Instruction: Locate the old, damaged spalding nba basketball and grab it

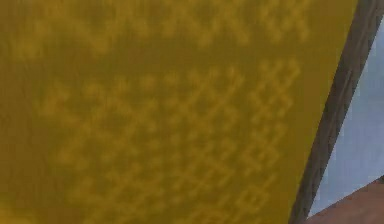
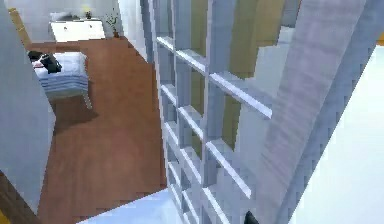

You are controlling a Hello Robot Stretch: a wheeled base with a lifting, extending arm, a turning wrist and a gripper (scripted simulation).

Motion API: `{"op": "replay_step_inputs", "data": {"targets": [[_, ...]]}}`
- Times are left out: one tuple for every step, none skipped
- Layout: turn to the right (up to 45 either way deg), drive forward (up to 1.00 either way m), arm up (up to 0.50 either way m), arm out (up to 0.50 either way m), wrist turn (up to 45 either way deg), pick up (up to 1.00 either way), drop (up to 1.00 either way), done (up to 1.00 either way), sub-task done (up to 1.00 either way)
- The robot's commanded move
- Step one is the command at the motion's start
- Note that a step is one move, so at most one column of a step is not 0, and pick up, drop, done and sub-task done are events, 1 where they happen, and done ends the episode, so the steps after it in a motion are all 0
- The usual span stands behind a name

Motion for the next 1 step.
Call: {"op": "replay_step_inputs", "data": {"targets": [[45.0,0.00,0.00,0.00,0.0,0.00,0.00,0.00,0.00]]}}
